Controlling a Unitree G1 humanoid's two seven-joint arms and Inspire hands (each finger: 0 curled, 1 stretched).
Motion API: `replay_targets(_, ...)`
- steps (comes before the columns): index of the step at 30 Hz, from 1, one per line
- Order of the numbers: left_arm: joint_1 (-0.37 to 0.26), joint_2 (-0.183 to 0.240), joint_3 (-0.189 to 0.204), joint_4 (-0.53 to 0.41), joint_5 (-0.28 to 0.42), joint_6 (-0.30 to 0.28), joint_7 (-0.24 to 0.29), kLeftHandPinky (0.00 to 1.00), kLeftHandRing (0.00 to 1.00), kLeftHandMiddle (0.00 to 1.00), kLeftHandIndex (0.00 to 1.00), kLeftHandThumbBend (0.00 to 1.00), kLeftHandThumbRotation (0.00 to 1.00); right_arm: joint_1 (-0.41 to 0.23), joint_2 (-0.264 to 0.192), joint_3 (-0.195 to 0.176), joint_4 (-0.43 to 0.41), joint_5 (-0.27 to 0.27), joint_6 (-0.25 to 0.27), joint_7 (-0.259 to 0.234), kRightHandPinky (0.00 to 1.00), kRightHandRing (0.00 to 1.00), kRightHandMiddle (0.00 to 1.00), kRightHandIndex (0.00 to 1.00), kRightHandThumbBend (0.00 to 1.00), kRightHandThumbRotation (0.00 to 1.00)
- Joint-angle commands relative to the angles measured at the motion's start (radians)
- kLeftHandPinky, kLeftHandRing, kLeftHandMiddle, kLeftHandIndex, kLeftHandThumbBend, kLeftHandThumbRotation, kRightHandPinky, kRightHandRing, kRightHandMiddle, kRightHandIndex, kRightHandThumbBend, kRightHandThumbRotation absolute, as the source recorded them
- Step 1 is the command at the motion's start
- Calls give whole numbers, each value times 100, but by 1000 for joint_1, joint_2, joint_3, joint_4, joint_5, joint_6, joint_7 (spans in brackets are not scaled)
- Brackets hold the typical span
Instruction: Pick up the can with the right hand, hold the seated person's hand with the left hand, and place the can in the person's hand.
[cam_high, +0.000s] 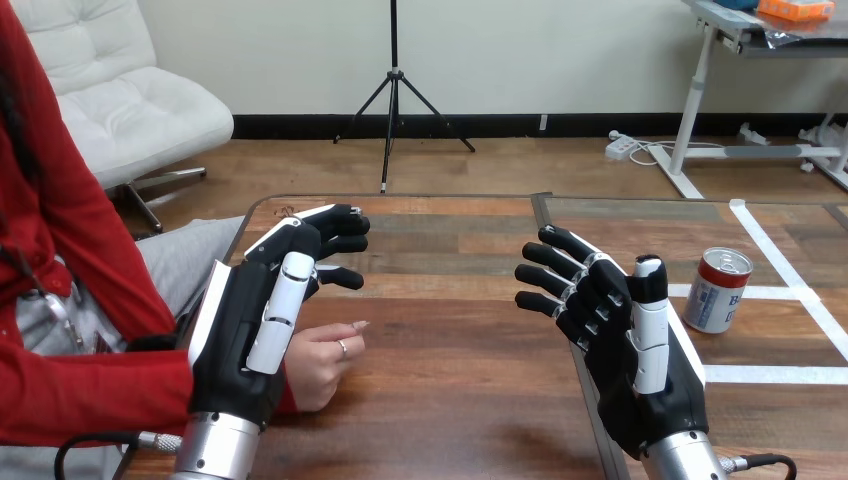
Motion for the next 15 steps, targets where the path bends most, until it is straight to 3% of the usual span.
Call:
replay_targets(1,-52,4,5,-7,-12,-8,-5,56,72,72,68,49,94,-36,-5,-6,-49,5,-6,7,74,79,81,81,80,100)
replay_targets(15,-52,6,5,-7,0,-11,1,56,72,72,68,50,93,-39,-10,-7,-42,2,0,10,73,79,81,81,81,100)
